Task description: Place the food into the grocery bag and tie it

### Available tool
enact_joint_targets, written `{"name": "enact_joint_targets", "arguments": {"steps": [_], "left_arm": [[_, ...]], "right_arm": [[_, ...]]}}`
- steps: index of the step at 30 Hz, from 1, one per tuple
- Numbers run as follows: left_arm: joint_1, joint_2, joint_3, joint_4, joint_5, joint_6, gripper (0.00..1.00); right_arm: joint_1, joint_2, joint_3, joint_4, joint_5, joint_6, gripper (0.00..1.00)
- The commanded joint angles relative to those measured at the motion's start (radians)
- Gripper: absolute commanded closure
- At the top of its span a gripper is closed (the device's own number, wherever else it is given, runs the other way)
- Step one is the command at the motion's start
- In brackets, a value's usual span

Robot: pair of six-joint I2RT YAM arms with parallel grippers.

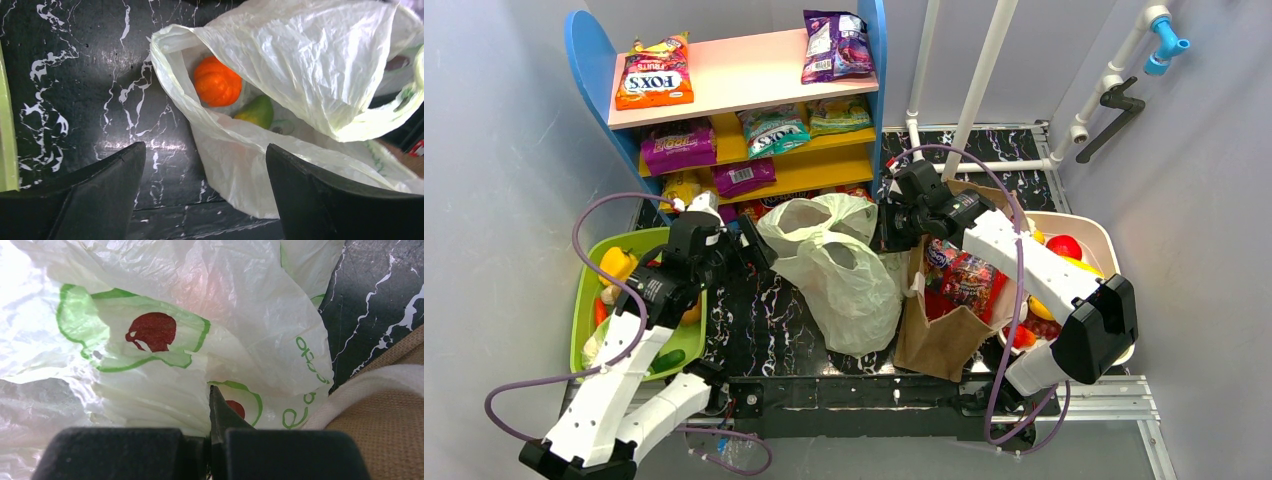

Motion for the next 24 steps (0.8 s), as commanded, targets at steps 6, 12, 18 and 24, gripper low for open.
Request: {"name": "enact_joint_targets", "arguments": {"steps": [6,12,18,24], "left_arm": [[-0.004,-0.061,-0.078,0.128,-0.086,-0.238,0.10],[-0.004,0.016,-0.091,0.173,-0.034,-0.278,0.15],[-0.004,0.051,-0.137,0.221,0.027,-0.283,0.35],[-0.004,0.058,-0.139,0.292,0.116,-0.229,0.90]], "right_arm": [[-0.007,-0.031,-0.011,0.037,-0.019,0.001,0.99],[-0.007,-0.030,-0.015,0.041,-0.018,0.001,0.99],[-0.008,-0.037,-0.023,0.041,-0.013,0.001,0.99],[-0.008,-0.038,-0.027,0.045,-0.025,0.003,0.99]]}}
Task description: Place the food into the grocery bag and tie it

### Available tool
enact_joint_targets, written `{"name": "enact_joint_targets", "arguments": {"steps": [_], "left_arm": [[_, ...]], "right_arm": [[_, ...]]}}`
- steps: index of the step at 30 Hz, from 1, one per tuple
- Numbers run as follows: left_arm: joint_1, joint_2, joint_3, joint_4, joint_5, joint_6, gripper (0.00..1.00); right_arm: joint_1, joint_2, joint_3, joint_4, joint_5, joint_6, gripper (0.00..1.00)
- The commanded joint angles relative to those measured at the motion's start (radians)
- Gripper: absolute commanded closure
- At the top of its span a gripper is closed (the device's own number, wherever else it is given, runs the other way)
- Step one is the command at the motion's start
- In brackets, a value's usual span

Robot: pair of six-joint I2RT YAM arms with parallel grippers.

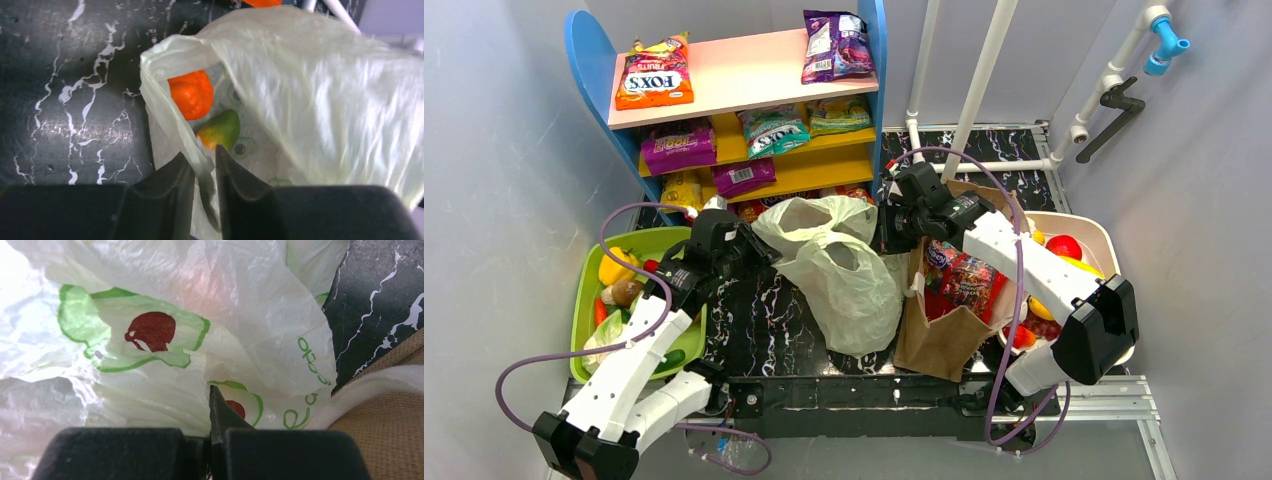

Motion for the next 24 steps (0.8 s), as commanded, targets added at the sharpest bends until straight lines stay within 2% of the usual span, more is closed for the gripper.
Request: {"name": "enact_joint_targets", "arguments": {"steps": [1,10,16,20,24], "left_arm": [[-0.004,-0.001,0.029,0.074,0.102,0.067,1.00],[-0.017,0.106,0.117,0.238,0.378,0.228,1.00],[-0.061,0.201,0.185,0.303,0.540,0.312,1.00],[-0.079,0.198,0.212,0.302,0.581,0.362,1.00],[-0.079,0.162,0.203,0.262,0.521,0.386,1.00]], "right_arm": [[-0.008,-0.033,-0.006,0.030,-0.019,0.003,0.99],[0.000,-0.020,0.018,0.102,-0.161,0.060,0.99],[0.049,0.025,0.095,0.099,-0.183,0.064,0.99],[0.061,0.040,0.110,0.099,-0.193,0.066,0.99],[0.062,0.044,0.101,0.097,-0.187,0.066,0.99]]}}
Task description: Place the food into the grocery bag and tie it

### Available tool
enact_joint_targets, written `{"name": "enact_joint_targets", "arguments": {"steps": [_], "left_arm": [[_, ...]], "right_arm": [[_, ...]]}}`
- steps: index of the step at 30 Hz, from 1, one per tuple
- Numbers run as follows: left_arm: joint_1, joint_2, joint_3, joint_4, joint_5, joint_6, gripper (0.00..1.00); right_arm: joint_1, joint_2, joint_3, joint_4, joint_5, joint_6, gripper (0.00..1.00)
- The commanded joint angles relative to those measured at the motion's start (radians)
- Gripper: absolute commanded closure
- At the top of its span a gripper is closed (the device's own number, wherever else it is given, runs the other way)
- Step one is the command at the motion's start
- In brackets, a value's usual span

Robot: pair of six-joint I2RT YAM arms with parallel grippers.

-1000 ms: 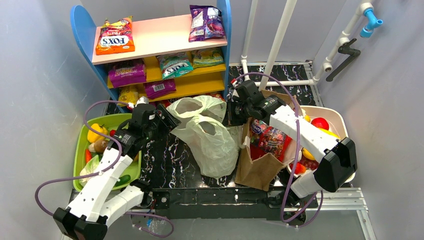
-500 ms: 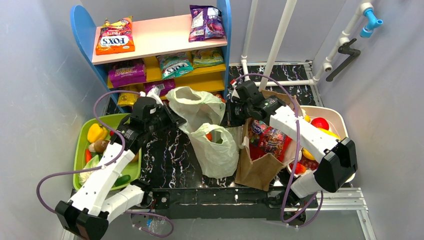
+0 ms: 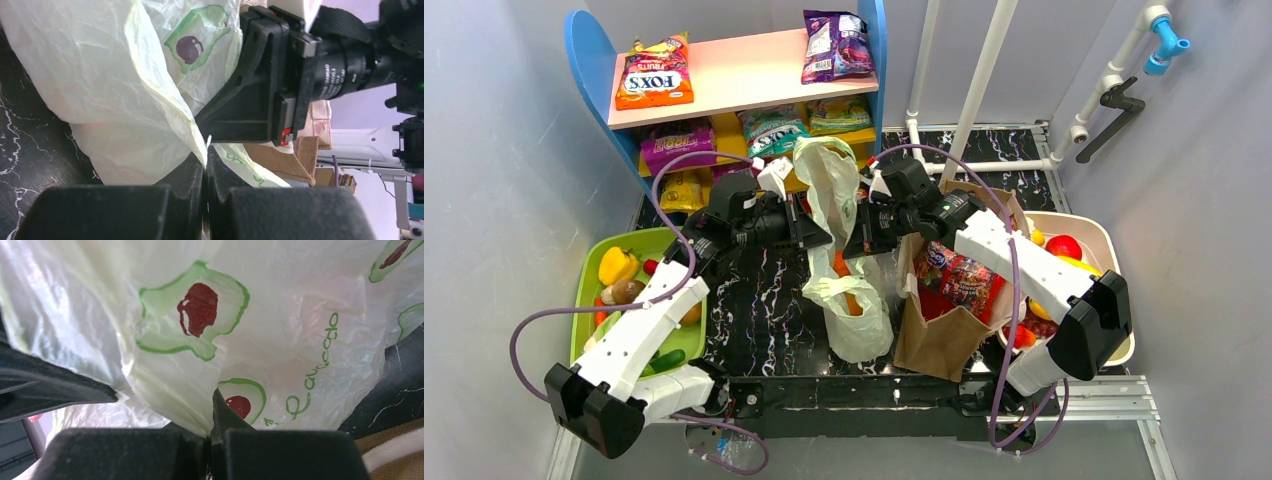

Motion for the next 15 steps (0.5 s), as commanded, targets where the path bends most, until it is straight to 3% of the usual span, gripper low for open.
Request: {"name": "enact_joint_targets", "arguments": {"steps": [1,10,15], "left_arm": [[-0.002,-0.060,0.040,-0.043,-0.010,0.075,1.00],[-0.002,-0.009,0.201,-0.328,-0.086,0.201,1.00],[-0.002,-0.007,0.222,-0.369,-0.116,0.226,1.00]], "right_arm": [[0.000,0.011,0.036,0.024,-0.016,0.006,0.99],[0.000,0.002,0.043,-0.033,0.061,-0.030,0.98],[-0.001,0.001,0.079,-0.091,0.110,-0.068,0.65]]}}
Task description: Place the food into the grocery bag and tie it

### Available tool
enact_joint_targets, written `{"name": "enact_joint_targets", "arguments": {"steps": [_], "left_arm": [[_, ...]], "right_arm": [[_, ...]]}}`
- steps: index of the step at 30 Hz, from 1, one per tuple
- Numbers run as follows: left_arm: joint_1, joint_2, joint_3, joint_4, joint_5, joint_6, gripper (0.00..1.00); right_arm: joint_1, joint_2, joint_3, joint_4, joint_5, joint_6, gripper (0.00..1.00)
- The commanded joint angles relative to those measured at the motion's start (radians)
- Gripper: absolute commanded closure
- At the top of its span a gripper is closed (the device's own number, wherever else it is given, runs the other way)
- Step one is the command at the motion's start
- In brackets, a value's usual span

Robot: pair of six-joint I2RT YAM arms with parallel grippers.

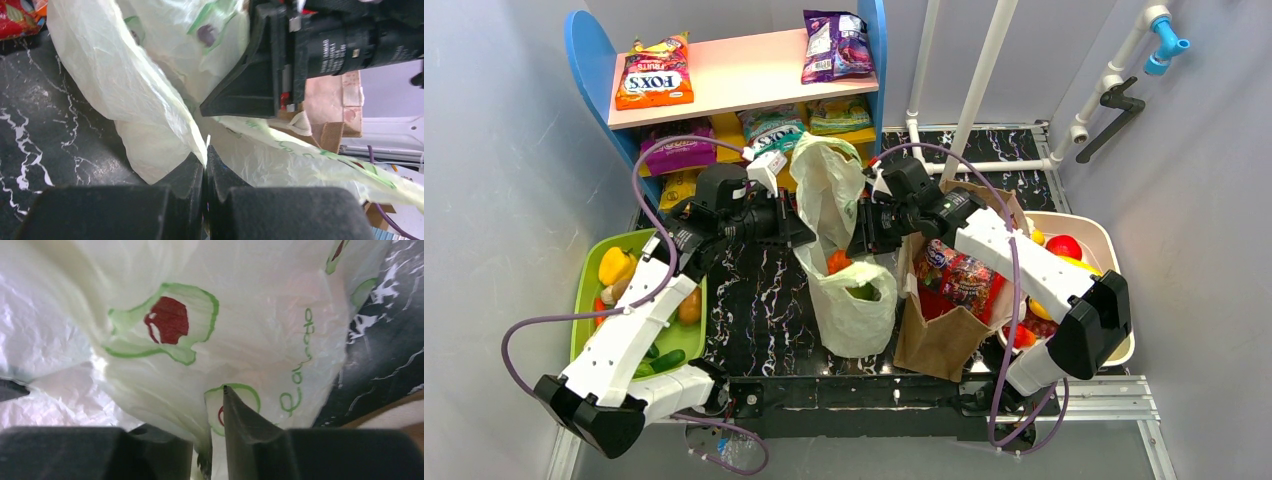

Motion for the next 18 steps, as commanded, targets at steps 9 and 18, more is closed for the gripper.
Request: {"name": "enact_joint_targets", "arguments": {"steps": [9,18], "left_arm": [[-0.002,0.020,0.040,-0.102,-0.037,0.069,1.00],[-0.002,0.010,0.021,-0.084,-0.031,0.060,1.00]], "right_arm": [[-0.001,-0.054,0.202,-0.227,0.190,-0.126,0.27],[-0.002,-0.154,0.303,-0.336,0.372,-0.152,0.18]]}}
